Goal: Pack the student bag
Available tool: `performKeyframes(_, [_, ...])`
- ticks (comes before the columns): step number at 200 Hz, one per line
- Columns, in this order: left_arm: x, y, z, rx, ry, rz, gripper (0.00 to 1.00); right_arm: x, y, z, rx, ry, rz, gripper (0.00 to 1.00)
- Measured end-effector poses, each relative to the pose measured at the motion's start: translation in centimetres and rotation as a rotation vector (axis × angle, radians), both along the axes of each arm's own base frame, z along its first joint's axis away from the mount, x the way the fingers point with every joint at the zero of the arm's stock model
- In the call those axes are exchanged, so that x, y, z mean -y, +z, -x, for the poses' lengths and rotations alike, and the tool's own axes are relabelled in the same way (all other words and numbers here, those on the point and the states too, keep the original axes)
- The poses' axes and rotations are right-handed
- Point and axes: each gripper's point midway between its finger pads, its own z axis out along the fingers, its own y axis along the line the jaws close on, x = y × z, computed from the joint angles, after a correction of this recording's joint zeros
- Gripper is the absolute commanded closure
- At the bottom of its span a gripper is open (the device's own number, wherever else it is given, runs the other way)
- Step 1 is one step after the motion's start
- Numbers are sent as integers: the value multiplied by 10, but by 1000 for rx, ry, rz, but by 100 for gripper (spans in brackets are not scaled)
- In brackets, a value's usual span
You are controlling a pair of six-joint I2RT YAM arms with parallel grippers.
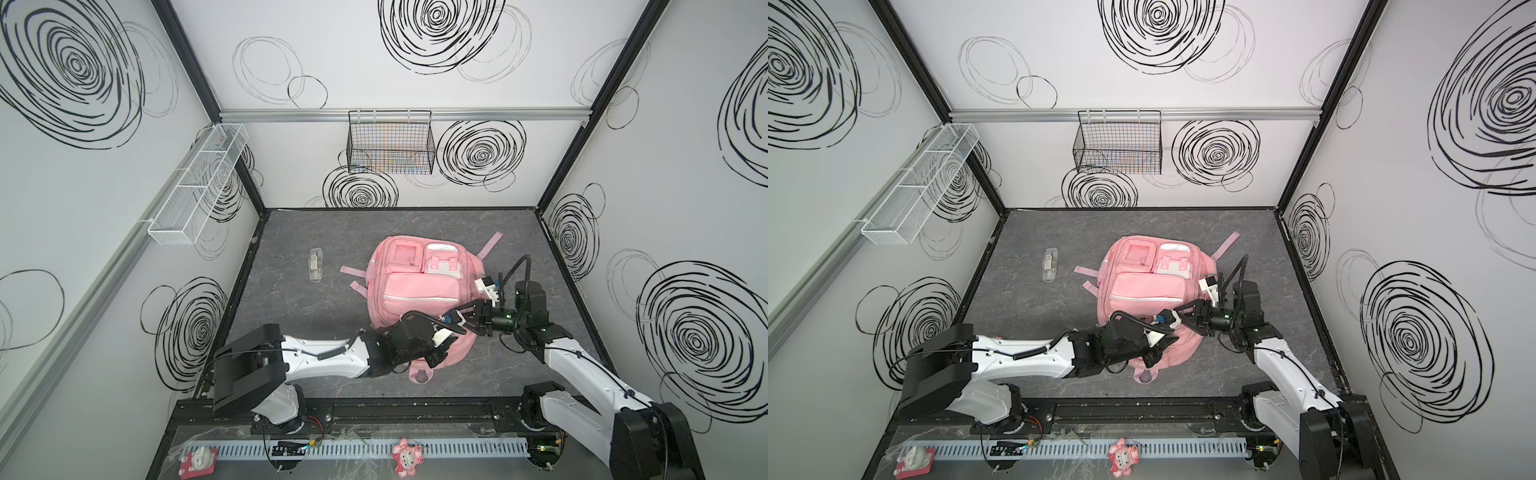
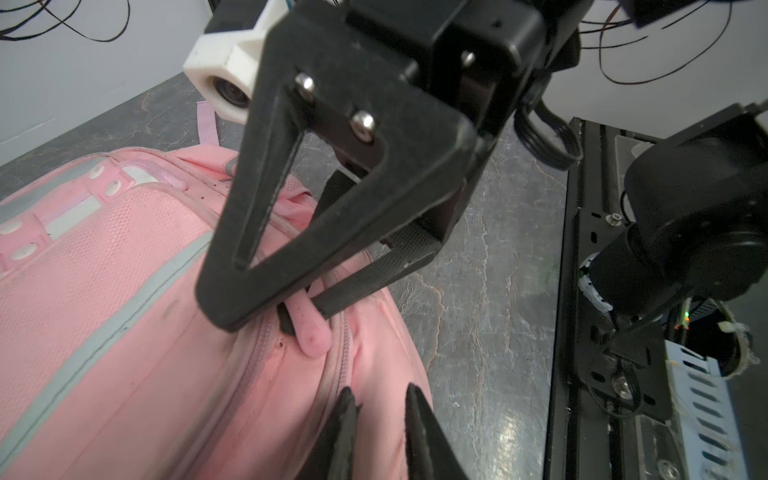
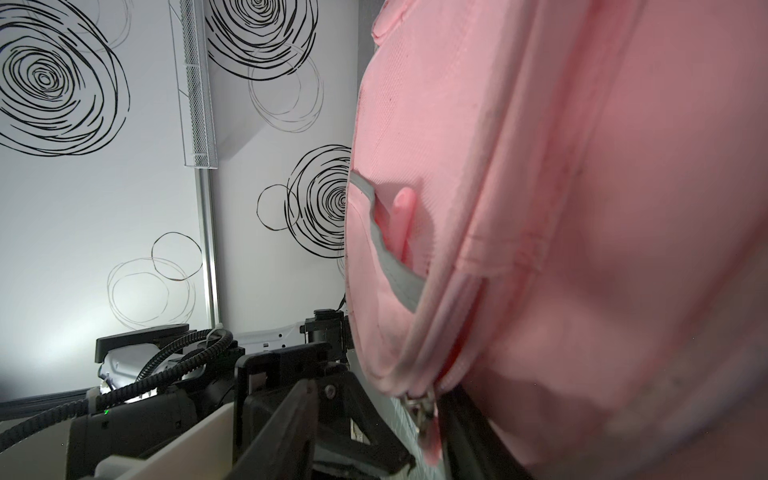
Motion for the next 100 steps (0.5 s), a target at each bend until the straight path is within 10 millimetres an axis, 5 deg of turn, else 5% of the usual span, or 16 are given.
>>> performKeyframes(100, [2, -4, -19, 63, 80, -21, 62, -1, 0, 0, 1, 14, -16, 51])
